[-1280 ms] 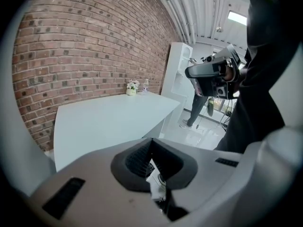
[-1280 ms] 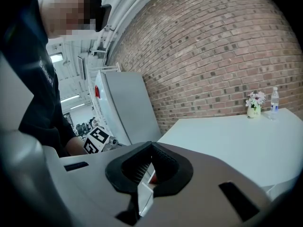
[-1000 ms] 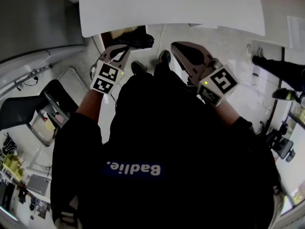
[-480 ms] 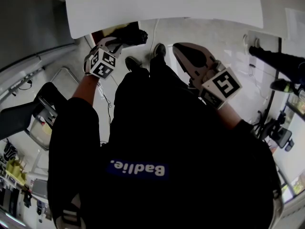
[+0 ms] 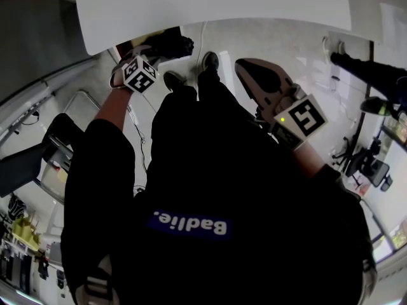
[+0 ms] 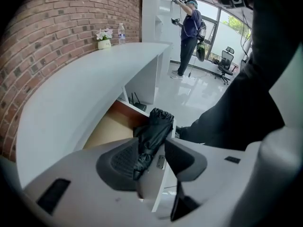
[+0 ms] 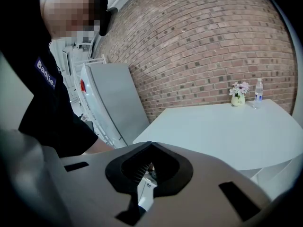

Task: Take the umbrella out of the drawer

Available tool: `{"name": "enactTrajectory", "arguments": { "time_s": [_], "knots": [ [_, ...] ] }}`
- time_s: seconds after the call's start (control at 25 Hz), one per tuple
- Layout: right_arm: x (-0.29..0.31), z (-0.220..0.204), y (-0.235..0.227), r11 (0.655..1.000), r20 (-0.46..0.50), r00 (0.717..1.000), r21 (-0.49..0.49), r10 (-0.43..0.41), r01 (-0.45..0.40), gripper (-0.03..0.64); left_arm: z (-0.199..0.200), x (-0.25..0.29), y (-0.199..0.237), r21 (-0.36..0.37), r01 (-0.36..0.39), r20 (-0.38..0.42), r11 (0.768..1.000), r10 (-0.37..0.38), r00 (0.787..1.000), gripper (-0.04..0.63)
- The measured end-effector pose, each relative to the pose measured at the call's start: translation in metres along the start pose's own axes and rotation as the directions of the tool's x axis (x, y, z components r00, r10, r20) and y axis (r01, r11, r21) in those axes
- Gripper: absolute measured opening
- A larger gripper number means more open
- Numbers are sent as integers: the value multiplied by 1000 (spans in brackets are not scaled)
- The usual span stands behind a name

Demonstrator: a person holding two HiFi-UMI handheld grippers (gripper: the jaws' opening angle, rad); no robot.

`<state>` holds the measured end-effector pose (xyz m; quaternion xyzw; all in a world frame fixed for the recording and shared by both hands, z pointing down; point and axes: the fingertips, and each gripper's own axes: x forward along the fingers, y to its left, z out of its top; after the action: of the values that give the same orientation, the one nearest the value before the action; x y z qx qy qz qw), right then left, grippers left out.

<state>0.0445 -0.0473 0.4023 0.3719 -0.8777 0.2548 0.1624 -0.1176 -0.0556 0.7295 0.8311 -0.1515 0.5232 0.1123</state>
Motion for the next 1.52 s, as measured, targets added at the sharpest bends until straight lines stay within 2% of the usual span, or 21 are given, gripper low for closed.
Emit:
{"name": "enactTrajectory", "arguments": {
  "time_s": [0.24,0.44,0.68,0.96,1.2,1.52],
  "knots": [
    [-2,-9,-4,999,-21,999,18,-32,33,26,-20,40,2,58,24,-91,998,-19,996,206],
    [-8,-22,-9,997,-50,997,42,-56,58,26,-31,67,-5,67,62,-160,996,-50,986,230],
    [-15,-41,-14,995,-95,993,66,-73,79,26,-45,94,-3,111,105,-234,988,-77,969,281],
    [-17,-56,-22,993,-135,988,82,-72,84,26,-45,114,-6,154,138,-240,978,-99,966,300],
    [-17,-63,-25,993,-157,985,84,-70,84,26,-43,128,-4,199,119,-259,973,-65,964,272],
    [-17,-71,-32,990,-180,981,100,-76,95,26,-41,140,1,275,96,-279,957,-16,960,284]
  ]
}}
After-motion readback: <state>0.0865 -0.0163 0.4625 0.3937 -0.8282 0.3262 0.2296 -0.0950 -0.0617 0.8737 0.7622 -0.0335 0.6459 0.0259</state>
